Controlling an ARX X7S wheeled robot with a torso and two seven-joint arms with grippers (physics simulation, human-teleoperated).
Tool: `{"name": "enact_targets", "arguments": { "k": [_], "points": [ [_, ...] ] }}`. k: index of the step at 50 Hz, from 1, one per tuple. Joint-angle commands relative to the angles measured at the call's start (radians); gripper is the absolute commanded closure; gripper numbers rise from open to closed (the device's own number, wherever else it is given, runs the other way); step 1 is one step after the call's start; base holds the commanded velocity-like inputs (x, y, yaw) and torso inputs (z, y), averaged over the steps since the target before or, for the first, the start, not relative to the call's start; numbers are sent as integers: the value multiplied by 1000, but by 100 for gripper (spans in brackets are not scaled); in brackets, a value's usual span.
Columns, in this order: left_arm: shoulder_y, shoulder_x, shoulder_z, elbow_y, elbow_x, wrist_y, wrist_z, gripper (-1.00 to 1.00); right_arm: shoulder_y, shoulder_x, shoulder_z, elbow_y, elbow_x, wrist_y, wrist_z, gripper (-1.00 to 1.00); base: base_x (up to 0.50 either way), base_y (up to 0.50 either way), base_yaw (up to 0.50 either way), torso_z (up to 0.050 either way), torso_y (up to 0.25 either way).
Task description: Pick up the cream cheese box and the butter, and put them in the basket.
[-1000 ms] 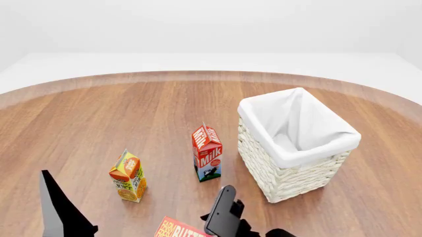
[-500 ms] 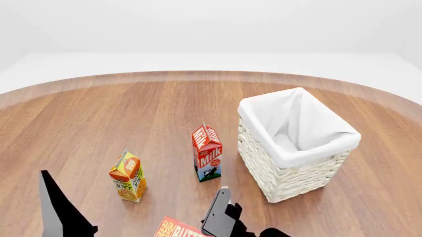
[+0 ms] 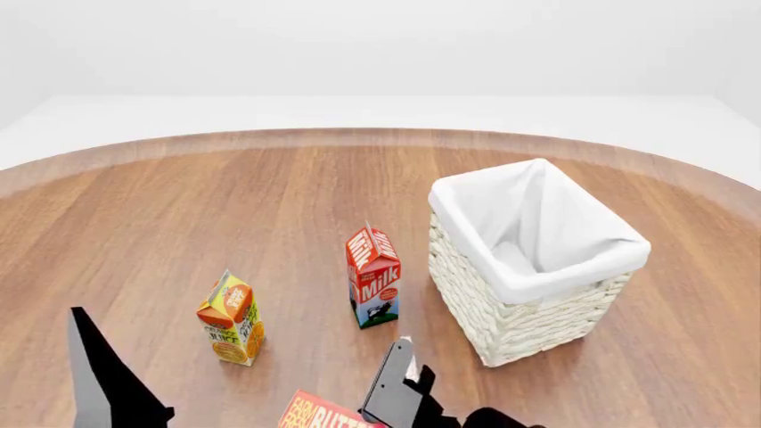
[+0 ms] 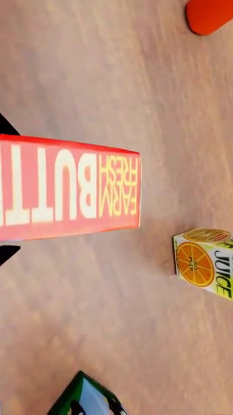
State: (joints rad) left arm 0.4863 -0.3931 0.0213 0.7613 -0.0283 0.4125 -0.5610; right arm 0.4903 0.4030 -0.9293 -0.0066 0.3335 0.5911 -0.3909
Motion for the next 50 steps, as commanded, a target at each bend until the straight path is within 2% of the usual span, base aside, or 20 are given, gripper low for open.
{"name": "enact_targets", "arguments": {
  "k": [1,25,40,50],
  "points": [
    [-1,-3,-1,-4,-3,2,-3,-100,-17,-18,-24,28,-26,-11,-17,100,0,0,4,-15,0],
    [7,-6,3,2,2,3,-8,-100,-68,53,54,-141,11,-93,34,100,0,1,1,0,0],
    [1,-12,5,-5,-1,2,-9,-100,-69,74,88,-188,51,-83,39,100,0,0,0,0,0],
    [-4,-14,6,1,-4,-7,-12,-100,-94,129,155,-310,98,-101,68,100,0,0,0,0,0]
  ]
}}
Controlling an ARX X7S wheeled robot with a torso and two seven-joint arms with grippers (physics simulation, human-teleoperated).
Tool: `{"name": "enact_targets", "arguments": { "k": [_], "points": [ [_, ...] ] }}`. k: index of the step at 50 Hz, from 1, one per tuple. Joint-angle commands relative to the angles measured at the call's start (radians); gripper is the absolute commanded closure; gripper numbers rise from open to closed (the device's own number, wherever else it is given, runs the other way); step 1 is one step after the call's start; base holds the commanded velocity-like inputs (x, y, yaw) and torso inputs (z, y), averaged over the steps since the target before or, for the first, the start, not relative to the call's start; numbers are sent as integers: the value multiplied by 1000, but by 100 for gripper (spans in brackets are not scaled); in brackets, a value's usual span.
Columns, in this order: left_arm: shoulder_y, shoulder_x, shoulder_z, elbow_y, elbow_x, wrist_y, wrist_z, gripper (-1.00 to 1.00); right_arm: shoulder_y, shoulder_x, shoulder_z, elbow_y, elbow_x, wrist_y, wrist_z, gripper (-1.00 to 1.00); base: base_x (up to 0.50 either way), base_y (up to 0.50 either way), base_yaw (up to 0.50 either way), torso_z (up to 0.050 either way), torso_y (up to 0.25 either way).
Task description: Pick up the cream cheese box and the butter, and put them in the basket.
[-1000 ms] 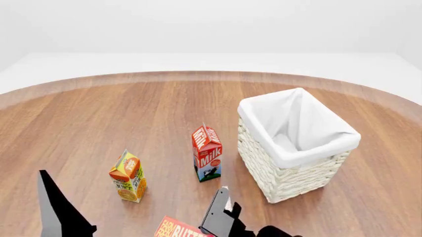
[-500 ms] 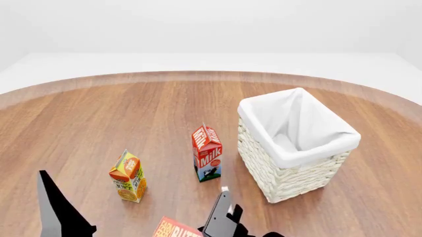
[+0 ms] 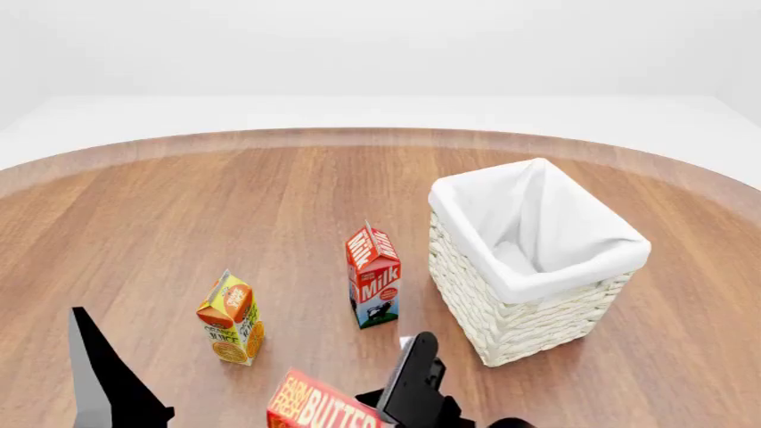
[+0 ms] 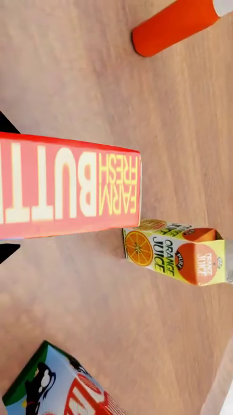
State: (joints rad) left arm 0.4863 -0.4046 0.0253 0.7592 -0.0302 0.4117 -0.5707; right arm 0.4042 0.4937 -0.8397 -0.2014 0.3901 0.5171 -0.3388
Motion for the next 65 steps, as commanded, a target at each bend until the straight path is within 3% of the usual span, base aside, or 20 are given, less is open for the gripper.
{"name": "enact_targets", "arguments": {
  "k": [1,34,65],
  "points": [
    [-3,-3,2,4,-1,-6,-2,-100,-11,41,71,-122,46,-31,18,100,0,0,0,0,10],
    [-6,-10,4,0,-3,-2,-7,-100,81,118,253,-412,221,170,178,100,0,0,0,0,1],
    [-8,-18,9,-4,-6,-1,-13,-100,322,67,426,-315,416,408,298,100,0,0,0,0,1]
  ]
}}
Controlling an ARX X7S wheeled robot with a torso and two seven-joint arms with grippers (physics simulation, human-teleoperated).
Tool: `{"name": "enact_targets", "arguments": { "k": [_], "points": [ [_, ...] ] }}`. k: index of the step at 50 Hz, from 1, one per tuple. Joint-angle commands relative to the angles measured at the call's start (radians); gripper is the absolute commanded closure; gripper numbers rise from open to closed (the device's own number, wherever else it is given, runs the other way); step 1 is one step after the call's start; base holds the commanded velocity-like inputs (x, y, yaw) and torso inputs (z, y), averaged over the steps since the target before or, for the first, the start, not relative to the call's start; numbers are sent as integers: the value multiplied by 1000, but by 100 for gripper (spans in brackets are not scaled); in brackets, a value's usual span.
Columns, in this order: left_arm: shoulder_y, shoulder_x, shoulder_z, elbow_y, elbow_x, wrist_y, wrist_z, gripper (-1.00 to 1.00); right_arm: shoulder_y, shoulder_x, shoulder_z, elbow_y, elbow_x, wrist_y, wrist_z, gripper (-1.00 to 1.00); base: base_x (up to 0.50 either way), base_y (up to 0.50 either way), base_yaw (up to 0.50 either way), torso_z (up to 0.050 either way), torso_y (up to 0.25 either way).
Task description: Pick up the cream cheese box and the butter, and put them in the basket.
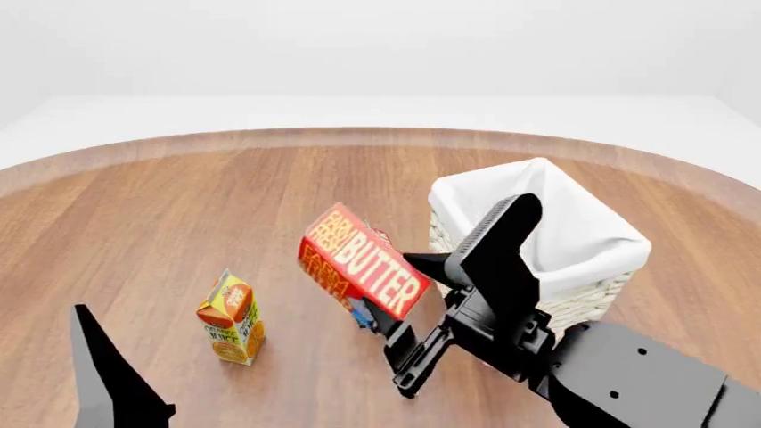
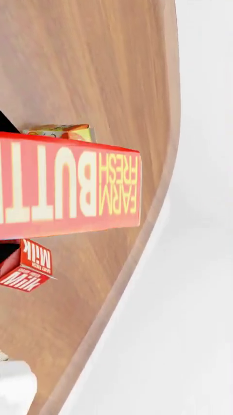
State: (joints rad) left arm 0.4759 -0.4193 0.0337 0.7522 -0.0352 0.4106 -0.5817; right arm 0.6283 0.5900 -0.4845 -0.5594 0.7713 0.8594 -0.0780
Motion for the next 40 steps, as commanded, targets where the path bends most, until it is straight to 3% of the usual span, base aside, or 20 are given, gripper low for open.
{"name": "enact_targets", "arguments": {
  "k": [1,17,40],
  "points": [
    [2,-3,0,2,-1,1,-2,-100,105,-32,69,48,30,71,46,100,0,0,0,0,10],
    [-3,-8,2,6,-4,-7,-6,-100,260,-75,103,177,69,225,138,100,0,0,0,0,1],
    [0,-7,11,-3,7,4,-12,-100,402,-98,109,341,48,312,190,100,0,0,0,1,1]
  ]
}}
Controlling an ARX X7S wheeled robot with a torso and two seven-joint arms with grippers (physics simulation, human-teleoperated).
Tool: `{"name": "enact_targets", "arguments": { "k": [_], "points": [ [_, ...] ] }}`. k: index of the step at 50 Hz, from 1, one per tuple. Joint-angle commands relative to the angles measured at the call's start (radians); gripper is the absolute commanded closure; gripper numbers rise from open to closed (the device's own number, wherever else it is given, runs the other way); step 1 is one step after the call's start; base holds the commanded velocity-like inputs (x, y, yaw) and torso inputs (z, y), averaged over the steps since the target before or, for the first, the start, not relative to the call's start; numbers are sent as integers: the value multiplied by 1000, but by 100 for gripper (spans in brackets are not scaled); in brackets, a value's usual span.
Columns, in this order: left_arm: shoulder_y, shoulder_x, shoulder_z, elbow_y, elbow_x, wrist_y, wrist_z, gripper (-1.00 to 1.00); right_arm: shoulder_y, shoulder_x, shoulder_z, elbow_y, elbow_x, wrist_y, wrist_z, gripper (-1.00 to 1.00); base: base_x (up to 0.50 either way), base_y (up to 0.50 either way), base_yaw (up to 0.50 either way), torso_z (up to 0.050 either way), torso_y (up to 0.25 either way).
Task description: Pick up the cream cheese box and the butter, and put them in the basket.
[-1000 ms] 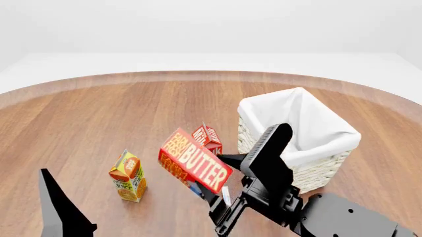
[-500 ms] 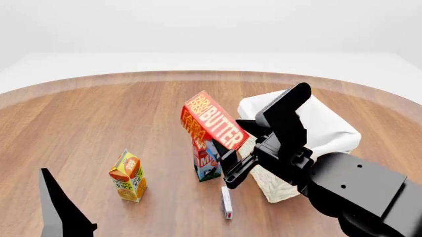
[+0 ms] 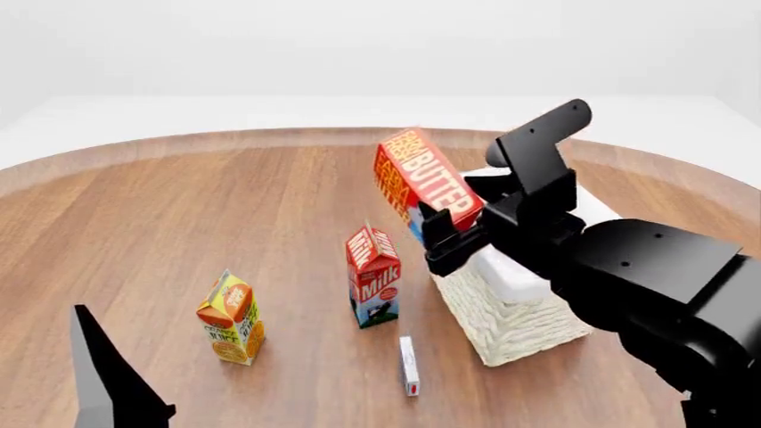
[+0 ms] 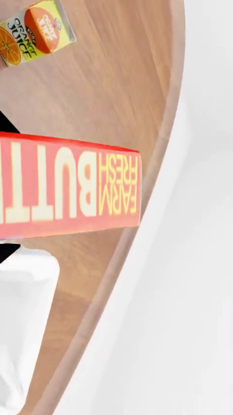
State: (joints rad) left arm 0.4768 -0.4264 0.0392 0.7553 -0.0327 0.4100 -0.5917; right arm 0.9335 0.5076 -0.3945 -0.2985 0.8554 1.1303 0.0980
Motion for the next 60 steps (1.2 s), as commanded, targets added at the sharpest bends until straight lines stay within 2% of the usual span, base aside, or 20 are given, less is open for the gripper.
{"name": "enact_targets", "arguments": {
  "k": [1,21,60],
  "points": [
    [-1,0,4,-8,4,6,-3,-100,105,-17,18,90,-39,44,17,100,0,0,0,0,0],
    [3,-9,-3,-5,-7,9,-9,-100,200,-26,30,247,-78,64,47,100,-1,0,0,0,2],
    [-1,-14,5,-13,-4,14,-16,-100,237,-13,38,399,-137,37,92,100,0,0,0,0,1]
  ]
}}
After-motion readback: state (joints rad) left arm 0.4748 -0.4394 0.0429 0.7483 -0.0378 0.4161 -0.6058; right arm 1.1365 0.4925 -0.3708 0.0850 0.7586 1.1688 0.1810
